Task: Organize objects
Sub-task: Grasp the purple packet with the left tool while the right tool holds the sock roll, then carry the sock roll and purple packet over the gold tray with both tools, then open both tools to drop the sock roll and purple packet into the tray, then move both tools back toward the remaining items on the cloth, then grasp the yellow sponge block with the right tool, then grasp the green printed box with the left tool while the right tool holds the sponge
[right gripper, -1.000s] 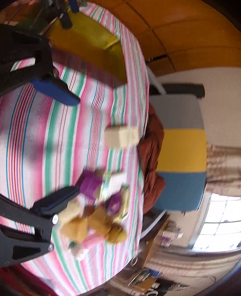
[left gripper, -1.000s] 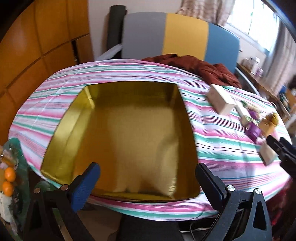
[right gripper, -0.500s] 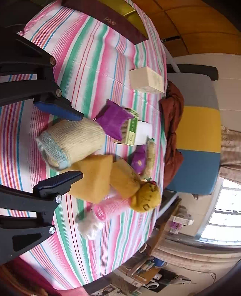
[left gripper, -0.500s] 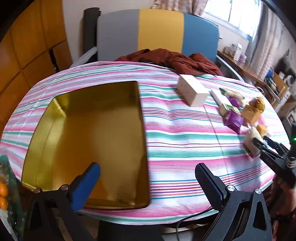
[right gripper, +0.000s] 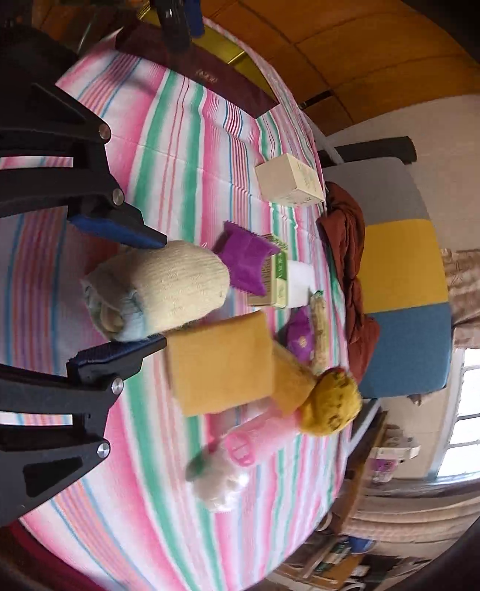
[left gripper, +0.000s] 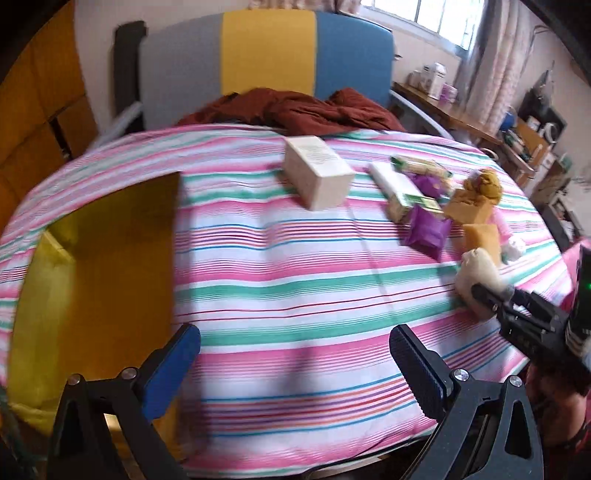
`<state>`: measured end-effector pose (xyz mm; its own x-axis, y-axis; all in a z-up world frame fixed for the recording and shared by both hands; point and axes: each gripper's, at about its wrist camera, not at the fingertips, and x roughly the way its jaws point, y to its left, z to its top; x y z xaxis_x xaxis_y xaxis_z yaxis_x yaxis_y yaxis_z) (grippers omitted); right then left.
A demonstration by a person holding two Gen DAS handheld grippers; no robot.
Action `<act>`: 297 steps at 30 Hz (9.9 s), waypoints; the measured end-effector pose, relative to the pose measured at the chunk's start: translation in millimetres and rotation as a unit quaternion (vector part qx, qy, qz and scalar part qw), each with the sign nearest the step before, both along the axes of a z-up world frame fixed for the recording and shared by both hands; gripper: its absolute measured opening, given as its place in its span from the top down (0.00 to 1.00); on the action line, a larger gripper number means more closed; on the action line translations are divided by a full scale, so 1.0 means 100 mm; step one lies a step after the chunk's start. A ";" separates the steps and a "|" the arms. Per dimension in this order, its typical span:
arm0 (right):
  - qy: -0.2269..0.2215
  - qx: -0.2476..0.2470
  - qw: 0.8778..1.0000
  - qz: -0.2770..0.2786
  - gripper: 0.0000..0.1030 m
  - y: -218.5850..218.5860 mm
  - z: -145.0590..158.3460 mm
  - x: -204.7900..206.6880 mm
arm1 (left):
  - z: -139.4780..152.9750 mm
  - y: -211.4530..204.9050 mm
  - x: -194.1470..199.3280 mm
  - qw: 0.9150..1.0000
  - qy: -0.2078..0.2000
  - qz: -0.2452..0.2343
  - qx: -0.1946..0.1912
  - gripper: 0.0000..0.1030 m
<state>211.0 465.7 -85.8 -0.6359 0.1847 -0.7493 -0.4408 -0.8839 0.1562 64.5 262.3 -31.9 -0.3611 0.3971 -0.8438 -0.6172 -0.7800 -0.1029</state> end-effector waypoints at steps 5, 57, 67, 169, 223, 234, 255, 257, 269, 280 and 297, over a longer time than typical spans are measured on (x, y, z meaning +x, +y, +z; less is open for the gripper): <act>-0.002 -0.007 1.000 -0.018 0.54 0.02 0.01 0.18 | -0.15 0.34 -0.01 0.999 -0.025 -0.023 0.002 0.00; -0.022 0.017 0.998 -0.052 0.57 -0.07 0.05 0.26 | -0.60 1.17 -0.02 0.989 0.032 -0.117 0.089 0.56; -0.047 0.088 0.994 -0.044 0.57 -0.44 0.45 0.12 | -0.17 0.47 0.08 0.987 0.057 -0.095 0.118 0.56; -0.010 0.006 0.984 0.180 0.50 -2.67 0.79 -1.62 | 0.11 -2.18 -0.77 0.941 0.195 0.234 -0.150 0.00; -0.023 0.110 0.992 -0.066 0.25 0.38 0.07 -0.25 | -0.05 -0.16 0.17 0.999 0.036 -0.016 0.007 0.00; 0.009 0.076 0.996 -0.042 0.47 0.50 -0.07 -0.33 | -0.04 0.13 0.19 0.998 0.038 -0.052 0.027 0.00; 0.087 0.042 0.993 -0.073 0.47 0.55 -0.17 -0.11 | -0.31 1.80 -0.31 0.980 0.098 -0.171 0.037 0.00; 0.086 0.044 0.993 -0.073 0.47 0.54 -0.17 -0.11 | -0.36 1.97 -0.37 0.975 0.110 -0.191 0.031 0.00; 0.092 0.034 0.992 -0.077 0.48 0.57 -0.18 -0.08 | -0.47 2.06 -0.38 0.953 0.030 -0.294 0.070 0.14; 0.096 0.030 0.992 -0.080 0.48 0.59 -0.18 -0.06 | -0.34 2.00 -0.34 0.957 0.094 -0.263 0.083 0.14; 0.094 0.032 0.992 -0.081 0.47 0.58 -0.19 -0.07 | -0.63 2.07 -0.21 0.950 0.097 -0.294 0.035 0.68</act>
<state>203.9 524.0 -105.0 -0.7209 0.3402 -0.6038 -0.5470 -0.8142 0.1944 43.9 469.0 -95.1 -0.2061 0.6302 -0.7486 -0.9567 -0.2906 0.0187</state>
